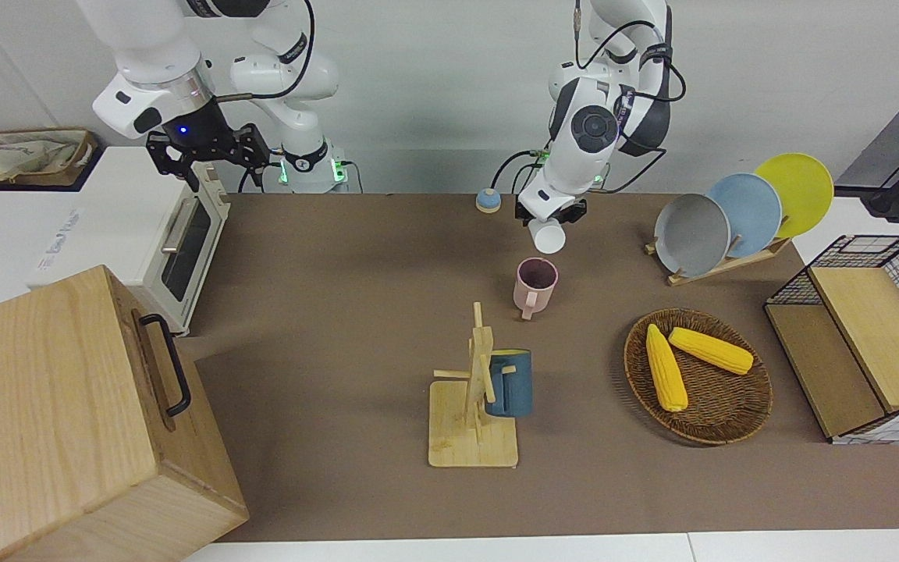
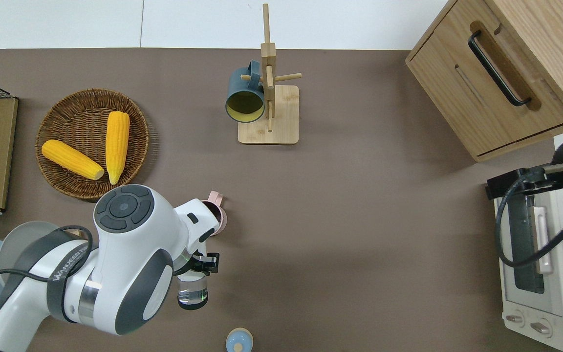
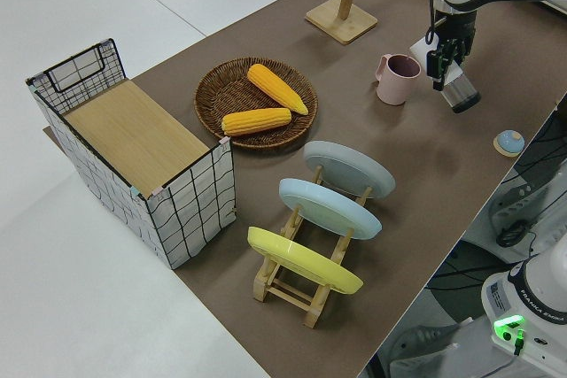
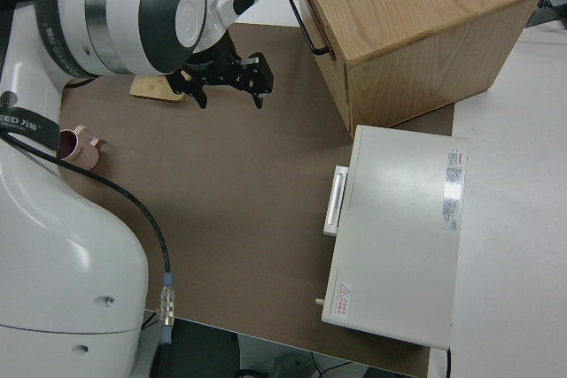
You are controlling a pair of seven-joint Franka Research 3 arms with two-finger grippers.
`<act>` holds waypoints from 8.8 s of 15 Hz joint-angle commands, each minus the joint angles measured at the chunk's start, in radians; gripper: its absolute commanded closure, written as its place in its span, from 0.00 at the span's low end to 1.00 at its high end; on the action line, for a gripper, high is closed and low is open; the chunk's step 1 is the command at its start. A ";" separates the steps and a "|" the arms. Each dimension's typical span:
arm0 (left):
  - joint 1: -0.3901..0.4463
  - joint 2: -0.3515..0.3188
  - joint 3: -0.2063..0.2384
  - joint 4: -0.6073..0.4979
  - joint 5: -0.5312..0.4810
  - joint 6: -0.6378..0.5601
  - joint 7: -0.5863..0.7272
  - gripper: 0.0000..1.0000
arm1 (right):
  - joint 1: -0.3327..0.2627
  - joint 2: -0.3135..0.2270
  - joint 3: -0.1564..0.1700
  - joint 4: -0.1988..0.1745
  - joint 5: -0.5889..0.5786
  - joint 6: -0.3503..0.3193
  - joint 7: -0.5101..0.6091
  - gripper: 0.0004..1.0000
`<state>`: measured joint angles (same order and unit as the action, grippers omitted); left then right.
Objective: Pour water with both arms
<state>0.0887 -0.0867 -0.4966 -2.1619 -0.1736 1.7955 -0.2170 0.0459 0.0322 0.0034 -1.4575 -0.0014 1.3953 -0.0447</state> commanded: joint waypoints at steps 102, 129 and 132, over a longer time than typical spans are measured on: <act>0.727 0.403 0.225 0.611 -0.164 0.599 0.905 0.00 | -0.008 -0.014 0.006 -0.012 -0.003 0.002 -0.023 0.01; 0.050 0.128 0.504 0.637 0.157 -0.254 0.355 0.00 | -0.008 -0.014 0.006 -0.012 -0.003 0.004 -0.023 0.01; -0.052 0.117 0.507 0.634 0.154 -0.297 0.303 0.00 | -0.008 -0.014 0.006 -0.012 -0.003 0.004 -0.023 0.01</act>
<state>0.1377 0.0502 -0.0186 -1.5208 -0.0371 1.5468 0.1372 0.0459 0.0322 0.0034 -1.4574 -0.0014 1.3953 -0.0450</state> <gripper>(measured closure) 0.000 0.004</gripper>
